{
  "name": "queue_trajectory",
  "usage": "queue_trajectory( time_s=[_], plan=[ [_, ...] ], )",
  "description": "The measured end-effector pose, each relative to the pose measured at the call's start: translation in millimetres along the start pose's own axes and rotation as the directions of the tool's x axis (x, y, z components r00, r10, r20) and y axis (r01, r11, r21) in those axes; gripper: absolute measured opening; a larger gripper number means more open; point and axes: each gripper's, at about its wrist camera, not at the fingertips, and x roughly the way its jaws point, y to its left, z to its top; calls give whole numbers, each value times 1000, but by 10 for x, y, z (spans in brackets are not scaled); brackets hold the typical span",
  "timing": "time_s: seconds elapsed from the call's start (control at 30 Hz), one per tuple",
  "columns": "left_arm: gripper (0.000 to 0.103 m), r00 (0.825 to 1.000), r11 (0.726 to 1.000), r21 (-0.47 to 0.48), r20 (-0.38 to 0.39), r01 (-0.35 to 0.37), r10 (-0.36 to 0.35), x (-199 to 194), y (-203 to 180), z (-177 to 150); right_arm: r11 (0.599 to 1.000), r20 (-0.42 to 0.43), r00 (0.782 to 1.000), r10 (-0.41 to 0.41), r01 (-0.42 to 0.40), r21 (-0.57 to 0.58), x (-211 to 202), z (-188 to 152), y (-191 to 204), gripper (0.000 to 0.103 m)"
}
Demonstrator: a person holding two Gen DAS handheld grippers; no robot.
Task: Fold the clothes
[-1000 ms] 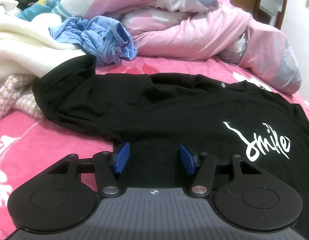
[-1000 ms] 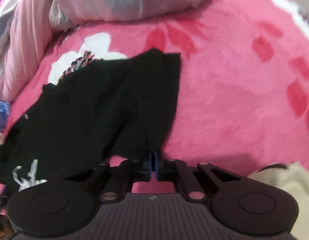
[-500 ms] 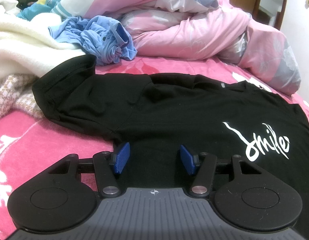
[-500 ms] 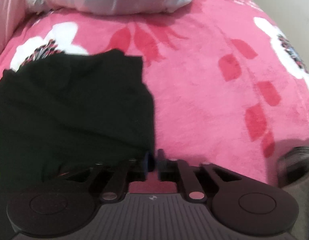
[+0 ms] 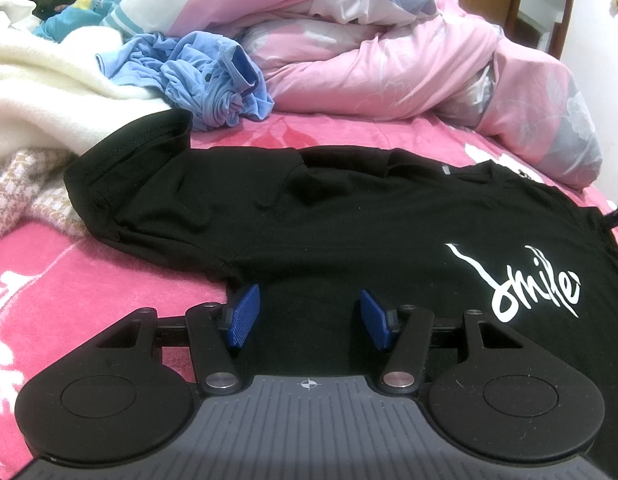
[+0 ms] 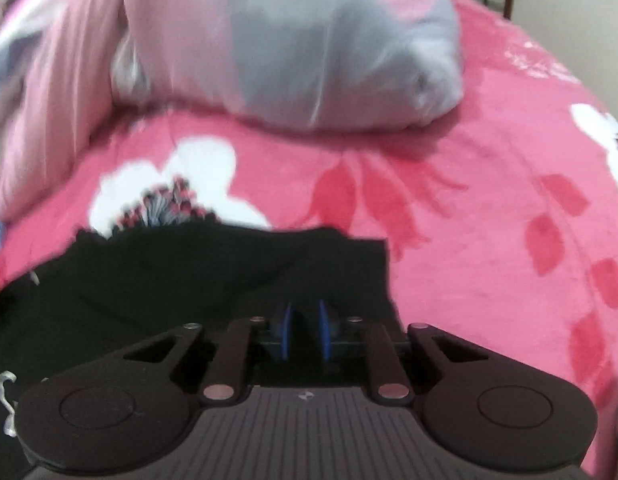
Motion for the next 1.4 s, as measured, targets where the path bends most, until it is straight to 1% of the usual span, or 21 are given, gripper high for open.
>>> queue_trajectory(
  time_s=[0.03,0.13,0.2,0.23,0.33,0.4,0.43,0.47,0.53,0.6,0.67,0.73,0.8,0.87,0.93,1.03,1.13,1.2,1.3,1.37,1.4],
  plan=[
    [56,1000,1000,0,0,1,-1,0,3,1,999,-2,999,-35,35,28,82,8,-91,0],
    [56,1000,1000,0,-1,3,-3,3,7,2,981,51,992,-117,107,164,107,60,-389,0],
    [56,1000,1000,0,-1,3,-3,9,9,3,967,94,970,-223,208,147,15,101,-403,0],
    [56,1000,1000,1,-1,2,-2,10,7,4,969,111,969,-220,204,137,-43,110,-393,0],
    [56,1000,1000,4,-2,0,0,11,4,6,994,155,986,-57,41,102,-165,99,-286,0],
    [56,1000,1000,5,-2,0,0,9,4,6,998,119,993,19,-27,62,-65,78,-181,0],
    [56,1000,1000,5,-1,0,0,8,5,6,999,90,996,9,-14,52,49,84,-157,0],
    [56,1000,1000,4,-1,0,0,8,6,6,997,69,996,-61,58,48,167,93,-161,0],
    [56,1000,1000,2,-1,3,-3,9,7,5,967,81,966,-245,237,95,239,87,-289,0],
    [56,1000,1000,-1,-1,7,-7,5,15,4,945,96,949,-300,282,169,117,74,-445,1],
    [56,1000,1000,-2,-2,8,-8,5,17,3,962,100,967,-234,215,166,-84,11,-468,2],
    [56,1000,1000,3,-2,5,-5,9,8,1,990,81,989,-120,113,84,-258,-91,-346,3],
    [56,1000,1000,4,-2,5,-5,8,13,4,999,38,998,-43,44,-9,-344,-193,-188,10],
    [56,1000,1000,1,-1,7,-7,4,22,5,988,17,990,-143,144,-52,-352,-240,-63,11],
    [56,1000,1000,-2,-1,9,-9,3,30,7,982,66,985,-160,166,-93,-393,-232,141,12],
    [56,1000,1000,-11,-2,16,-16,1,41,8,988,96,994,50,-35,-151,-435,-277,623,11],
    [56,1000,1000,-11,-3,18,-18,-2,47,11,943,55,982,178,-155,-294,-257,-380,1293,11],
    [56,1000,1000,-12,-2,20,-20,-1,52,9,925,22,982,188,-169,-340,21,-346,1617,11],
    [56,1000,1000,-10,2,26,-26,20,62,-4,950,11,995,98,-90,-298,601,-140,1723,7],
    [56,999,999,-17,3,32,-32,23,73,-7,975,50,988,143,-132,-179,737,37,1614,4],
    [56,999,999,-20,4,34,-34,17,75,-5,985,103,988,118,-104,-138,696,94,1582,5]
  ],
)
